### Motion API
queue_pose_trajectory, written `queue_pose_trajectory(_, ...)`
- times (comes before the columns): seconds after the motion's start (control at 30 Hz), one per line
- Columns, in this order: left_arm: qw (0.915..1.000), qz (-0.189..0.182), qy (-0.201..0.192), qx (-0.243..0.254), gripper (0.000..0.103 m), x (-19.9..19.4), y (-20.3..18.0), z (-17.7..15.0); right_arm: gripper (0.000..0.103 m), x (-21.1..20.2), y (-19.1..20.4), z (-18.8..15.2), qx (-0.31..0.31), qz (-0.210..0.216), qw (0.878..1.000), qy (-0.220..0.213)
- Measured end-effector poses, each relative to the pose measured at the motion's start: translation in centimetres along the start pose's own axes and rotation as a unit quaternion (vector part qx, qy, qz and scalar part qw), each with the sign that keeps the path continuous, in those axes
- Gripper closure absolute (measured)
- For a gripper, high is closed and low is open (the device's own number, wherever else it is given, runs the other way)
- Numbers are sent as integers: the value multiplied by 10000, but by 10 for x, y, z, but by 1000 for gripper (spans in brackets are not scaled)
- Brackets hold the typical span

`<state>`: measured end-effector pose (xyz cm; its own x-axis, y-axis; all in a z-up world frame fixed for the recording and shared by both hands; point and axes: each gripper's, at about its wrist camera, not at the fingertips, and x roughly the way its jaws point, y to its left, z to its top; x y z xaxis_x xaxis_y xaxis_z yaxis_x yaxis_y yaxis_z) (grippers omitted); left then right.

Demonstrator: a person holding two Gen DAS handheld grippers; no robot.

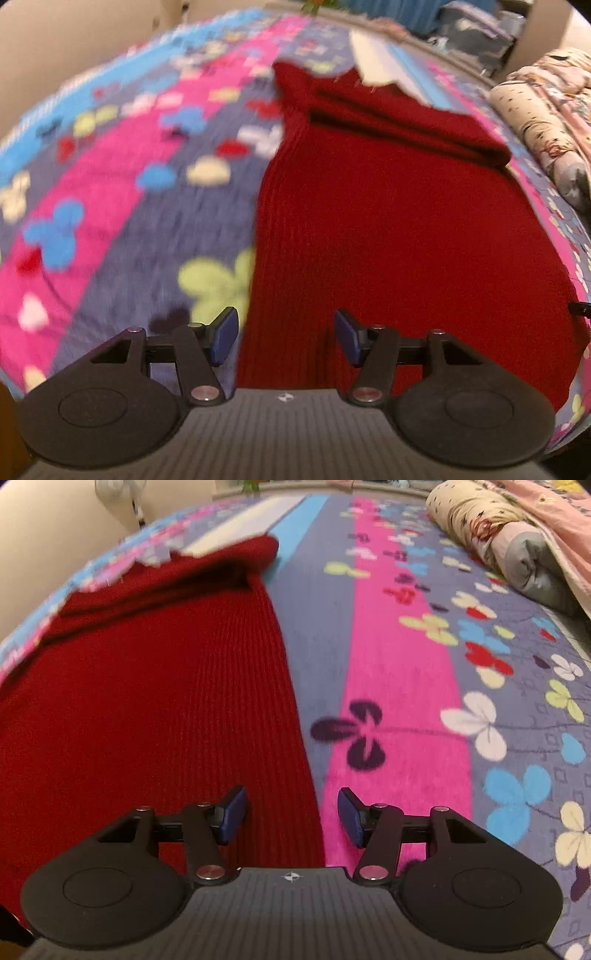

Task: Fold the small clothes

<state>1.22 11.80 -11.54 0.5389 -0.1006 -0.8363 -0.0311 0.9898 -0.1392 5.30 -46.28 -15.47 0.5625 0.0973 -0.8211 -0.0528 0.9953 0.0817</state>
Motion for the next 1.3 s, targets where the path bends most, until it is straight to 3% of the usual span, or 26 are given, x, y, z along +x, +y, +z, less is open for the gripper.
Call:
queue_pose_trajectory(0.2, 10000, 10, 58, -61, 40, 7, 8, -10, 40, 0, -3, 5, 110, -96, 9999, 71)
queue_pose_trajectory(0.23, 10000, -24, 46, -55, 47, 6, 7, -10, 40, 0, -4, 5, 167, -71, 9998, 105)
queue_pose_trajectory(0.3, 9997, -242, 10, 23, 79, 4, 4, -9, 40, 2, -5, 3, 217, 30, 9996, 202)
queue_pose_trajectory(0.37, 9995, -260, -74, 164, 91, -1, -1, -9, 46, 1, -2, 2, 127, 73, 9997, 190)
queue_pose_trajectory(0.43, 9991, -378, -116, 135, 91, -6, -1, -9, 76, -2, -3, 2, 254, 431, 9986, 186)
queue_pose_trajectory(0.47, 9989, -447, -135, 65, 91, -8, 2, -8, 82, -4, -4, 3, 332, 621, 9974, 175)
queue_pose_trajectory(0.57, 9987, -490, -58, -121, 89, -6, 8, -8, 83, -13, -3, 3, 294, 916, 9953, 68)
queue_pose_trajectory(0.67, 9991, -371, 188, -43, 79, 3, 6, -11, 80, -6, -5, 1, 268, 562, 9977, 270)
queue_pose_trajectory(0.7, 9992, -352, 183, 4, 79, 3, 5, -11, 74, -3, -5, -1, 288, 527, 9975, 360)
queue_pose_trajectory(0.77, 9993, -341, 174, 44, 79, 3, 4, -12, 72, -3, -3, 0, 243, 513, 9976, 384)
queue_pose_trajectory(0.9, 9992, -376, 54, 154, 92, 0, 3, -12, 71, -4, 1, 0, 162, 446, 9981, 388)
queue_pose_trajectory(1.0, 9987, -367, -239, 275, 92, -13, 1, -10, 84, -5, 0, 3, 170, 671, 9970, 344)
queue_pose_trajectory(1.1, 9978, -499, -427, 96, 92, -22, 5, -8, 85, -18, -7, 6, 436, 1105, 9928, 149)
queue_pose_trajectory(1.3, 9992, -307, 94, 222, 85, -3, 0, -15, 77, -7, -6, 0, 393, 756, 9951, 507)
